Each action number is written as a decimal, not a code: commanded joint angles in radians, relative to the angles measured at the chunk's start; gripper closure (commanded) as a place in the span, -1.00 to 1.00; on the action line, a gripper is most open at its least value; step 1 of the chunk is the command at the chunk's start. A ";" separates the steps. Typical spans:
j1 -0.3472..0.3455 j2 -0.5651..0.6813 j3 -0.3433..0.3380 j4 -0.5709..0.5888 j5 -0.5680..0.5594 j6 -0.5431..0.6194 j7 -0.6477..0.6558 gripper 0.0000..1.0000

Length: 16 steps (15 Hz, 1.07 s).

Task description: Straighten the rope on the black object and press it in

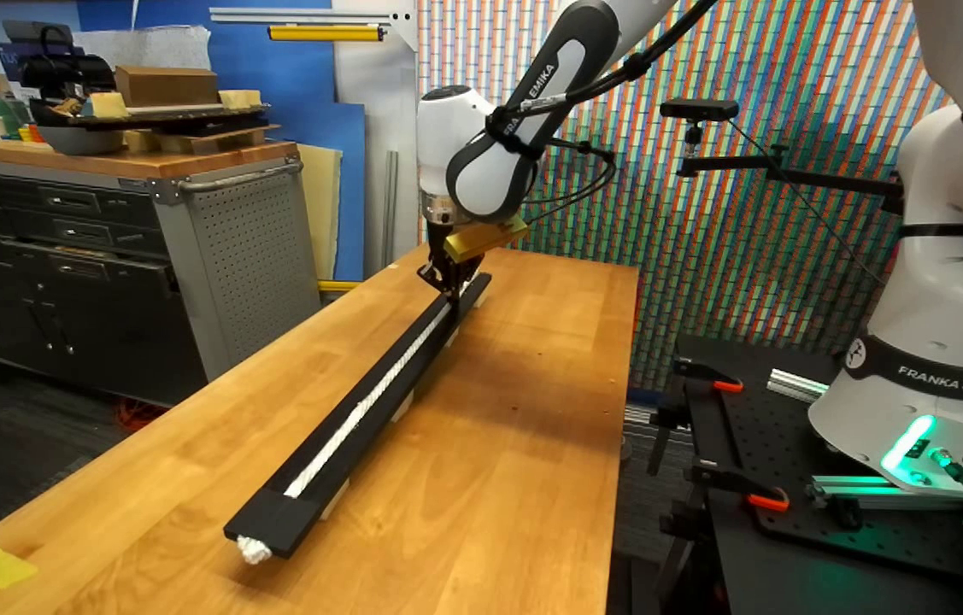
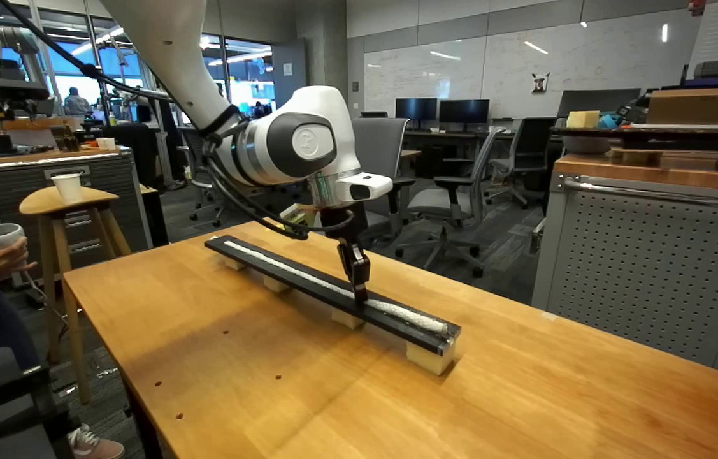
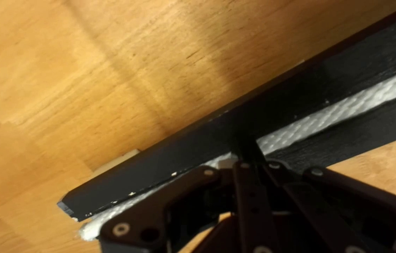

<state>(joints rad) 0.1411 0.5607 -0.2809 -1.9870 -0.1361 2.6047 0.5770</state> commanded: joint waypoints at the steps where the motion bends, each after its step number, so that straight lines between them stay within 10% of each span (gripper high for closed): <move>1: -0.025 0.062 0.017 0.064 0.016 -0.039 -0.005 1.00; 16: -0.002 -0.052 -0.063 -0.013 -0.036 0.053 0.057 1.00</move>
<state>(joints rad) 0.1375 0.5419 -0.3291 -1.9732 -0.1452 2.6283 0.6071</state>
